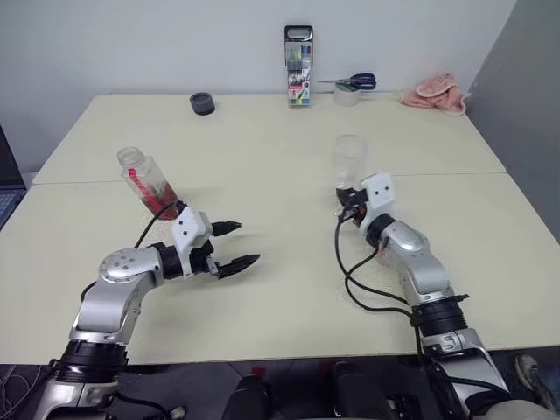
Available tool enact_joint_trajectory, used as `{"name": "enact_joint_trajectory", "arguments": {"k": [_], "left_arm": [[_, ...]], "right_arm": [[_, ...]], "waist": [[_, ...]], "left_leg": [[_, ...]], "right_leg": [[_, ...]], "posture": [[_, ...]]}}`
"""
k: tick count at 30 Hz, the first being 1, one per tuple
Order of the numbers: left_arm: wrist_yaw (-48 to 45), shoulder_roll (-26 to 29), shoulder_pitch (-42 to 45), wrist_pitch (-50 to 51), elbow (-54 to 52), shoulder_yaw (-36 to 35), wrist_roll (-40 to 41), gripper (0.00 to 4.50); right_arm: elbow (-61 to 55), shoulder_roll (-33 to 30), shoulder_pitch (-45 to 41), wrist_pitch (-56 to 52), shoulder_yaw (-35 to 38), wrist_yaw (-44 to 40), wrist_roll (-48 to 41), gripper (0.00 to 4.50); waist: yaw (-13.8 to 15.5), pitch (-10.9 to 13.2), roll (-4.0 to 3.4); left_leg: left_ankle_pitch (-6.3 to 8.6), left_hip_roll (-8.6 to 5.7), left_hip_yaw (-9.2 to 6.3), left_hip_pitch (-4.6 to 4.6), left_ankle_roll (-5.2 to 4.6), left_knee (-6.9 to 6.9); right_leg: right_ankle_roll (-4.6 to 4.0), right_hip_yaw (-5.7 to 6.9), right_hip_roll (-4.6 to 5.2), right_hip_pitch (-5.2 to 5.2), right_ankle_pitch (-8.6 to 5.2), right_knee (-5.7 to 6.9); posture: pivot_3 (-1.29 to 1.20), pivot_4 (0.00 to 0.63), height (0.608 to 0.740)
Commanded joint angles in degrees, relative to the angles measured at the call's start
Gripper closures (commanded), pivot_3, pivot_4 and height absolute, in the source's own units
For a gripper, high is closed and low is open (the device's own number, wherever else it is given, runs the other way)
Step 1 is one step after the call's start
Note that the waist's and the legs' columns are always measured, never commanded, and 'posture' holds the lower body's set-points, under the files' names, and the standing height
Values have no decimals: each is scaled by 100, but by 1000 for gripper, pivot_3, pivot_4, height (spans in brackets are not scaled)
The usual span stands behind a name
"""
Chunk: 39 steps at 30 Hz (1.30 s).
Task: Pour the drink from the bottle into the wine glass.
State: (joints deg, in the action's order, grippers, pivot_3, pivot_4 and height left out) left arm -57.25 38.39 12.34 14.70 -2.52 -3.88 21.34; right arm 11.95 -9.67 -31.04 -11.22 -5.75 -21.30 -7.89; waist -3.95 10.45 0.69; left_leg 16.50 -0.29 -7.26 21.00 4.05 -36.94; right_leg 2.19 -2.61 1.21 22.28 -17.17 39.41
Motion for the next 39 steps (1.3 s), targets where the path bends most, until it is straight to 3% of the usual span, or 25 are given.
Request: {"name": "enact_joint_trajectory", "arguments": {"k": [1, 11, 26, 27, 37, 38, 39], "left_arm": [[148, 182, -287, 48, -375, -438, 117, 0], [308, 400, -538, 118, -586, -861, 203, 0], [325, 385, -103, -11, -505, -850, 207, 0], [320, 379, -66, -31, -482, -841, 200, 0], [401, 207, 230, -253, -423, -711, 92, 0], [431, 174, 265, -273, -423, -711, 92, 0], [464, 141, 295, -285, -426, -716, 98, 0]], "right_arm": [[-358, 239, -239, 99, -260, -162, 42, 4316], [1055, 602, -791, 704, -624, -342, 535, 4316], [1239, 658, -865, 914, -524, -469, 536, 4316], [1211, 659, -854, 913, -526, -470, 540, 3601], [1006, 653, -788, 850, -500, -483, 502, 313], [974, 647, -769, 835, -498, -489, 494, 27], [942, 642, -747, 816, -496, -498, 482, 27]], "waist": [[-8, 0, 0], [82, 2, 0], [64, 2, 0], [63, 2, 0], [64, 2, 0], [64, 2, 0], [64, 2, 0]], "left_leg": [[0, 0, 0, 0, 0, 0], [0, -5, -4, 1, 1, -2], [0, -2, -1, -2, 1, -1], [0, -2, -2, -2, 1, -1], [0, -3, -2, -1, 1, -1], [0, -3, -2, -1, 1, -1], [0, -3, -2, -1, 1, -1]], "right_leg": [[0, -1, 1, 1, 0, -2], [0, 8, 4, -1, 0, -5], [0, 6, 2, -1, 0, -1], [0, 6, 2, -1, 0, -1], [0, 5, 3, -1, 0, -2], [0, 5, 3, -1, 0, -2], [0, 6, 3, -1, 0, -2]], "posture": [[0, 150, 740], [0, 150, 740], [0, 150, 740], [0, 150, 740], [0, 150, 740], [0, 150, 740], [0, 150, 740]]}}
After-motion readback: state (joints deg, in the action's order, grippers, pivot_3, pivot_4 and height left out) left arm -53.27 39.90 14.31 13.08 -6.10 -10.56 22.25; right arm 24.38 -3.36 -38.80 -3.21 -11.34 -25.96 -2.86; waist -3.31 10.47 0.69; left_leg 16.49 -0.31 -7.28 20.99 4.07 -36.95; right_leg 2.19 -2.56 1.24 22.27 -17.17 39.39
